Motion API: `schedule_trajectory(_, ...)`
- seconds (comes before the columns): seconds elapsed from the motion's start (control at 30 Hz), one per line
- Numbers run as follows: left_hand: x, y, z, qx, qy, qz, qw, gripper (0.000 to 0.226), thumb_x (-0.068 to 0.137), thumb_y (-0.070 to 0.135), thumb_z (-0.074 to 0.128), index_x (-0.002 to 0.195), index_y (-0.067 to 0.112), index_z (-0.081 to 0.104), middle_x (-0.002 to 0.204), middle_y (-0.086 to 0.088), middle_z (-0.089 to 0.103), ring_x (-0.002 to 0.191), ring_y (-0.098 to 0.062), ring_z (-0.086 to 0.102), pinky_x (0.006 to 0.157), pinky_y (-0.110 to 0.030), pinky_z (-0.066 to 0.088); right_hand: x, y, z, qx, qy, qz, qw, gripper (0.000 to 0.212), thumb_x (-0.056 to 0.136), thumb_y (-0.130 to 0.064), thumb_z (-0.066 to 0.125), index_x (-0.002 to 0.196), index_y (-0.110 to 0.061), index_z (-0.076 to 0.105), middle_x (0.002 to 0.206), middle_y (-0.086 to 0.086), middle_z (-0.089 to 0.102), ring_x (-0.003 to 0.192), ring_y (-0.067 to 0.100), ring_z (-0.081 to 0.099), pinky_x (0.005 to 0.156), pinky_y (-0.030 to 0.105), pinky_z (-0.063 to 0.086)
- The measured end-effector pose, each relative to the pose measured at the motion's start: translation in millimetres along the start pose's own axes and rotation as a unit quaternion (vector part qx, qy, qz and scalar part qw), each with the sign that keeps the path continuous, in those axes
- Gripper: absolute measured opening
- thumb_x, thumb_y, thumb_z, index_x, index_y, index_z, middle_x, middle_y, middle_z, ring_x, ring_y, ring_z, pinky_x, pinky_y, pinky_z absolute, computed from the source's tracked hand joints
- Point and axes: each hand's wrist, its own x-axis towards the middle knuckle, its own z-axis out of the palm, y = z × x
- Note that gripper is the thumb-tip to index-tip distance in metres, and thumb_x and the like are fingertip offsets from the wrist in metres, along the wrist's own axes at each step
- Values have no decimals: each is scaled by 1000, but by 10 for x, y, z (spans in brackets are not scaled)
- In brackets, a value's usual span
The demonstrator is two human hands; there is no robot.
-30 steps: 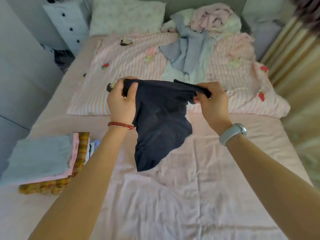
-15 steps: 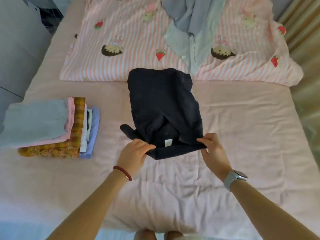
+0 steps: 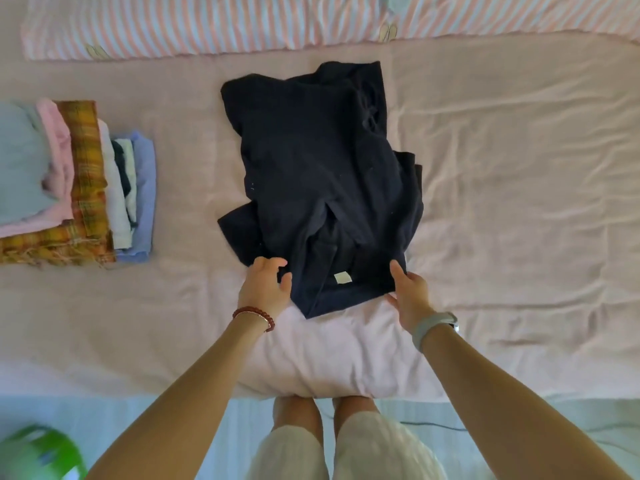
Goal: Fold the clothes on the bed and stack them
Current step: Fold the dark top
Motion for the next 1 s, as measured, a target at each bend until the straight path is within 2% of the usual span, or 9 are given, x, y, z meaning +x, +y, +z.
schedule_trajectory(0.1, 92, 168, -120, -17, 50, 87, 995, 31, 93, 19, 53, 122, 9, 55, 120, -11, 51, 107, -25, 51, 85, -36, 51, -83, -183, 195, -83, 43, -116, 989, 25, 97, -15, 44, 114, 0, 52, 92, 6, 56, 92, 27, 56, 76, 31, 42)
schedule_trajectory(0.2, 236, 461, -350, -46, 78, 193, 977, 27, 91, 18, 56, 117, 8, 59, 117, -10, 54, 108, -23, 51, 85, -32, 49, -382, -333, 112, -196, 46, -417, 886, 25, 96, -14, 43, 115, -4, 56, 98, 3, 52, 83, 14, 51, 72, 23, 40)
schedule_trajectory(0.3, 370, 826, -569, -90, 115, 243, 959, 26, 92, 16, 54, 116, 7, 59, 114, -9, 57, 104, -20, 54, 84, -30, 48, -429, -519, -272, -218, 58, -563, 795, 28, 93, -14, 44, 111, 0, 58, 94, -1, 47, 76, 8, 47, 68, 15, 38)
schedule_trajectory(0.47, 589, 1249, -517, -19, 51, 224, 973, 31, 95, 20, 48, 124, 11, 53, 123, -8, 54, 112, -20, 52, 89, -28, 43, -78, -651, -784, -26, 170, -256, 951, 51, 94, -20, 52, 139, -10, 30, 122, 6, 49, 95, 15, 50, 65, 9, 34)
schedule_trajectory(0.53, 666, 1362, -394, 29, 18, 232, 972, 32, 95, 20, 48, 125, 11, 52, 127, -9, 50, 117, -23, 49, 93, -32, 42, 69, -446, -800, -64, 171, -152, 971, 52, 94, -26, 52, 138, -7, 33, 128, 11, 51, 107, 22, 51, 77, 17, 34)
schedule_trajectory(0.63, 778, 1556, -195, 105, -14, 260, 960, 37, 94, 20, 48, 130, 12, 48, 135, -8, 44, 124, -26, 41, 99, -39, 40, 160, -21, -561, -168, 44, -38, 984, 48, 89, -38, 55, 124, -5, 50, 114, 15, 62, 107, 32, 57, 90, 36, 45)
schedule_trajectory(0.73, 915, 1811, -9, 223, -54, 299, 926, 48, 96, 26, 46, 142, 17, 34, 150, -4, 28, 138, -25, 22, 105, -44, 32, 169, 206, -235, -107, -41, 0, 993, 47, 81, -42, 62, 106, -3, 54, 92, 10, 61, 83, 25, 60, 80, 39, 52)
schedule_trajectory(0.87, 1148, 2200, 267, 346, -90, 338, 871, 55, 98, 35, 36, 148, 23, 17, 157, 2, 9, 145, -23, -1, 113, -52, 12, 191, 113, 48, 24, -52, 5, 998, 20, 86, -23, 61, 97, -10, 50, 81, 6, 54, 72, 20, 51, 64, 28, 42)
schedule_trajectory(1.0, 1300, 2565, 579, 406, -142, 359, 829, 57, 99, 42, 29, 149, 27, 7, 158, 6, 2, 144, -22, -11, 112, -58, -1, 263, 104, -214, 11, -56, -26, 998, 10, 91, -17, 51, 83, -11, 53, 65, 1, 49, 56, 14, 45, 51, 22, 35)
